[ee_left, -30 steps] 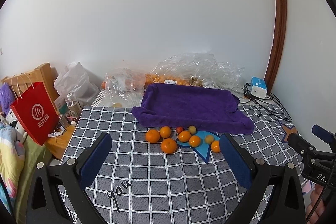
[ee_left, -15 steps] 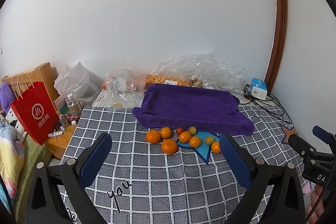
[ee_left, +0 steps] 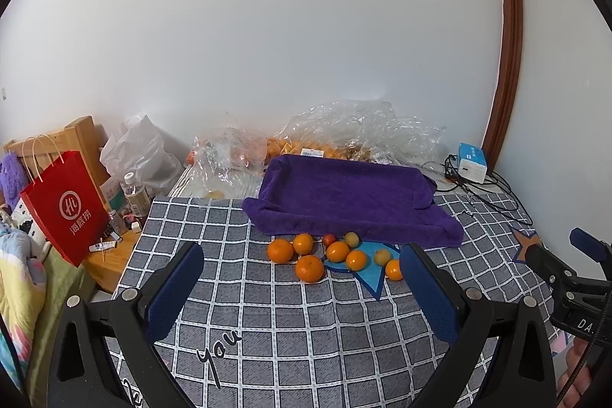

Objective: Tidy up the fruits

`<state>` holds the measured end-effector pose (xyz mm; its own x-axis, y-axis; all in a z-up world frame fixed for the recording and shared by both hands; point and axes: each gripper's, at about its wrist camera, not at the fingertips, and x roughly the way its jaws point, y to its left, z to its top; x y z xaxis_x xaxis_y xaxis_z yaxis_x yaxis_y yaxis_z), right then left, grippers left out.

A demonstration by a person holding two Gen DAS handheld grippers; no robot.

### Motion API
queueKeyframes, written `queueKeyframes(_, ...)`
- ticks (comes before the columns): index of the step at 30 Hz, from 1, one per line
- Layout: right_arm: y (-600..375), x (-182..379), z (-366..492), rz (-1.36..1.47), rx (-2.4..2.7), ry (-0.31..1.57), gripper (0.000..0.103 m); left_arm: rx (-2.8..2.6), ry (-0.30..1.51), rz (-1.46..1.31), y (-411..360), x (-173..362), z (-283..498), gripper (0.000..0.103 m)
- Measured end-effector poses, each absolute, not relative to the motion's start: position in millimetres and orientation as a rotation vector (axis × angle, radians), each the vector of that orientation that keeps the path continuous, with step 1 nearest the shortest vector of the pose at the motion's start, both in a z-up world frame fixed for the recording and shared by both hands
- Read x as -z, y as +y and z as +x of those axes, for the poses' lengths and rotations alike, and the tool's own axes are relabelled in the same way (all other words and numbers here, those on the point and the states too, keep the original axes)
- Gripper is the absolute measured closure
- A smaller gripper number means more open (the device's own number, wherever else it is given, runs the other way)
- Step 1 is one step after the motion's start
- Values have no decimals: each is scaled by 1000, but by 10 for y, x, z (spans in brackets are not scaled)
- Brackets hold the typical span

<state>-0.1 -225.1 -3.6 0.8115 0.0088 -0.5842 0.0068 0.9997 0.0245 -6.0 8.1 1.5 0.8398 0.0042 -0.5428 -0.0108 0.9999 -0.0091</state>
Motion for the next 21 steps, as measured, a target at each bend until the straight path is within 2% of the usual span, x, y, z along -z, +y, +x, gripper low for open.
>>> queueKeyframes(21, -2169, 25, -6, -13, 9, 603, 0, 1, 574, -31, 115, -27, -33, 0)
